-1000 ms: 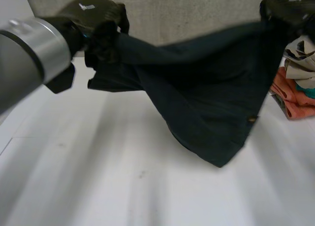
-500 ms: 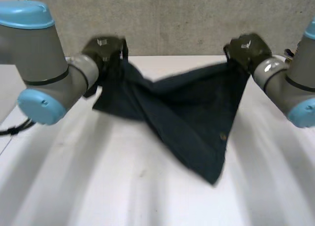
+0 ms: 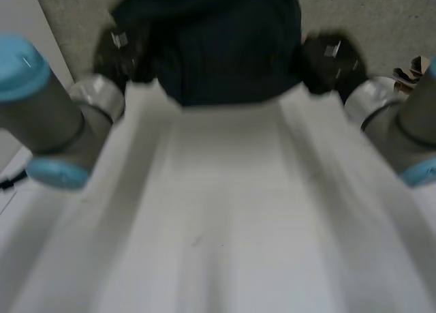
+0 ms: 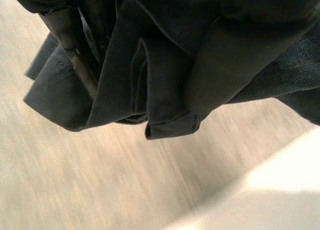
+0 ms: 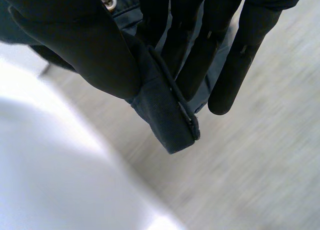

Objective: Fold the laundry.

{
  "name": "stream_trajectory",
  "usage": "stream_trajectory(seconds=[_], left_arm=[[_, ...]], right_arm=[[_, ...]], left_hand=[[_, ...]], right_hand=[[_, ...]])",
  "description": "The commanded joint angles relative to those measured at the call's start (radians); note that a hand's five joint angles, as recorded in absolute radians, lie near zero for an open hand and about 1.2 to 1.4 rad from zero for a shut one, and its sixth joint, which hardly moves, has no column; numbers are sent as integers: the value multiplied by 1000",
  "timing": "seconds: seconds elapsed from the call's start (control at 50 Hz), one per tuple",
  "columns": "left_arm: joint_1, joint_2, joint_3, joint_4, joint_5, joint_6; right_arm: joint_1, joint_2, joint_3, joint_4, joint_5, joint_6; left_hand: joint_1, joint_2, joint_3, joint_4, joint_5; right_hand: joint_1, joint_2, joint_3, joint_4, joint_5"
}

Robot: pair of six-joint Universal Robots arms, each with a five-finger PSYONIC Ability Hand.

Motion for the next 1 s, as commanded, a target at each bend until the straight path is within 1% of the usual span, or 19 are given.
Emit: stream_trajectory(seconds=[0.02,0.06,0.1,0.16,0.26,0.32,0.44,0.54,0.64,0.72,0.78,0.84,0.86,0.88,0.92,1.0], left_arm=[[-11,-76,-247,-6,-2,86],[-9,-76,-280,-14,-3,104],[-6,-56,-321,-41,-9,121],[-9,1,-358,-92,-19,135],[-26,85,-401,-141,-22,168],[-37,108,-419,-146,-22,210],[-52,101,-441,-141,-19,271],[-71,37,-430,-140,-8,307],[-77,-34,-390,-135,-14,343],[-75,-77,-353,-123,-22,362],[-75,-103,-329,-118,-23,360],[-77,-116,-317,-117,-28,360],[-77,-114,-316,-117,-28,362],[-78,-106,-318,-115,-34,363],[-78,-85,-323,-117,-46,362],[-94,24,-349,-135,-95,356]], right_arm=[[24,118,132,171,-4,-184],[19,125,149,194,-4,-219],[11,128,172,223,-3,-253],[-2,122,192,237,-3,-256],[-21,92,223,241,-12,-256],[-30,72,238,241,-18,-255],[-48,41,271,237,-35,-255],[-59,26,287,237,-44,-255],[-67,24,289,237,-46,-256],[-73,24,290,237,-46,-255],[-75,24,297,237,-46,-258],[-75,24,301,237,-41,-259],[-75,24,303,237,-40,-259],[-76,19,303,237,-38,-261],[-76,12,303,243,-32,-267],[-76,-36,300,266,-21,-294]], left_hand=[[-88,-69,-70,-69,-95],[-106,-87,-88,-87,-113],[-194,-175,-175,-175,-201],[-399,-380,-381,-380,-406],[-593,-574,-575,-574,-600],[-611,-592,-593,-592,-618],[-641,-621,-622,-622,-647],[-638,-619,-619,-619,-644],[-623,-604,-605,-604,-630],[-482,-463,-464,-463,-489],[-333,-314,-314,-314,-340],[16,35,34,35,9],[177,196,195,196,170],[292,311,310,311,285],[293,312,311,312,286],[293,312,311,312,286]], right_hand=[[272,217,205,197,206],[272,217,205,197,206],[272,217,205,197,206],[272,217,205,197,206],[272,217,205,197,206],[272,217,205,197,206],[272,217,205,197,206],[272,217,205,197,206],[272,217,205,197,206],[272,217,205,197,206],[272,217,205,197,206],[272,217,205,197,206],[272,217,205,197,206],[272,217,205,197,206],[272,217,205,197,206],[272,217,205,197,206]])
